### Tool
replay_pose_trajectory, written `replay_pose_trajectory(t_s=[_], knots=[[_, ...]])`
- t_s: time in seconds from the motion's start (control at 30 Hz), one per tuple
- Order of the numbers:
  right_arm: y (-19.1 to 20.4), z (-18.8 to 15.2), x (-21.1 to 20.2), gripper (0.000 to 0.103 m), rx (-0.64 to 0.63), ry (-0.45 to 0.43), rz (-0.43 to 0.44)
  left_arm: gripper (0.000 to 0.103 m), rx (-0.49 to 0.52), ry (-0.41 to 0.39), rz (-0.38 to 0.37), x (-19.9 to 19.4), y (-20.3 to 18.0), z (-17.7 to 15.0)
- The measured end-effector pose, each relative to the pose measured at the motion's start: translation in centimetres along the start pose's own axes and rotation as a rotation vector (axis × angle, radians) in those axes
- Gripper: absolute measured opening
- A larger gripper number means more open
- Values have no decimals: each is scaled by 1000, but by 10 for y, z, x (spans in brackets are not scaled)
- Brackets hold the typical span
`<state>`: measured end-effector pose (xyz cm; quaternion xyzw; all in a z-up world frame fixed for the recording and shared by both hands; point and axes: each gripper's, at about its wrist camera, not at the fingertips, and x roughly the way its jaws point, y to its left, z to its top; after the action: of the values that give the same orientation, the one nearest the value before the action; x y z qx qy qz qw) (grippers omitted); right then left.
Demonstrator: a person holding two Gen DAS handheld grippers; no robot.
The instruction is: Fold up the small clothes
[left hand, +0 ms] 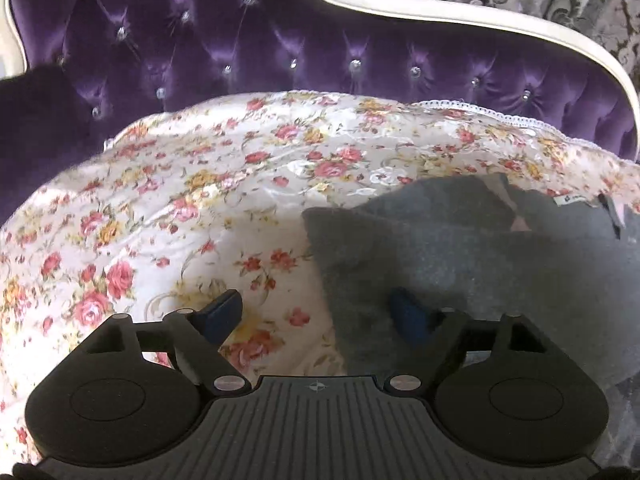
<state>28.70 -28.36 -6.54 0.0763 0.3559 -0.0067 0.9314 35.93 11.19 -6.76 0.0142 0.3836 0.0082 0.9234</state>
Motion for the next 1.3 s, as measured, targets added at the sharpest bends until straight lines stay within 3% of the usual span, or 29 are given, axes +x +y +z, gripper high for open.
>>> replay_pose_trajectory(t_s=[0.23, 0.37, 0.47, 0.6, 0.97, 1.3], knots=[[-2, 2, -10, 39, 20, -59, -52, 92, -44, -10, -12, 0, 8, -3], [9, 3, -7, 59, -36, -59, -34, 95, -46, -13, -11, 1, 7, -2], [5, -5, 7, 60, -24, -3, -52, 95, -66, -7, -27, -1, 11, -2], [-5, -9, -1, 63, 22, -14, -46, 95, -77, -1, -63, -20, 14, -8], [-6, -44, -103, 64, 16, -87, 97, 95, -26, -21, -237, -123, 1, -76], [15, -116, -175, 64, -1, -27, 233, 95, -35, -10, -323, -192, -10, -145]])
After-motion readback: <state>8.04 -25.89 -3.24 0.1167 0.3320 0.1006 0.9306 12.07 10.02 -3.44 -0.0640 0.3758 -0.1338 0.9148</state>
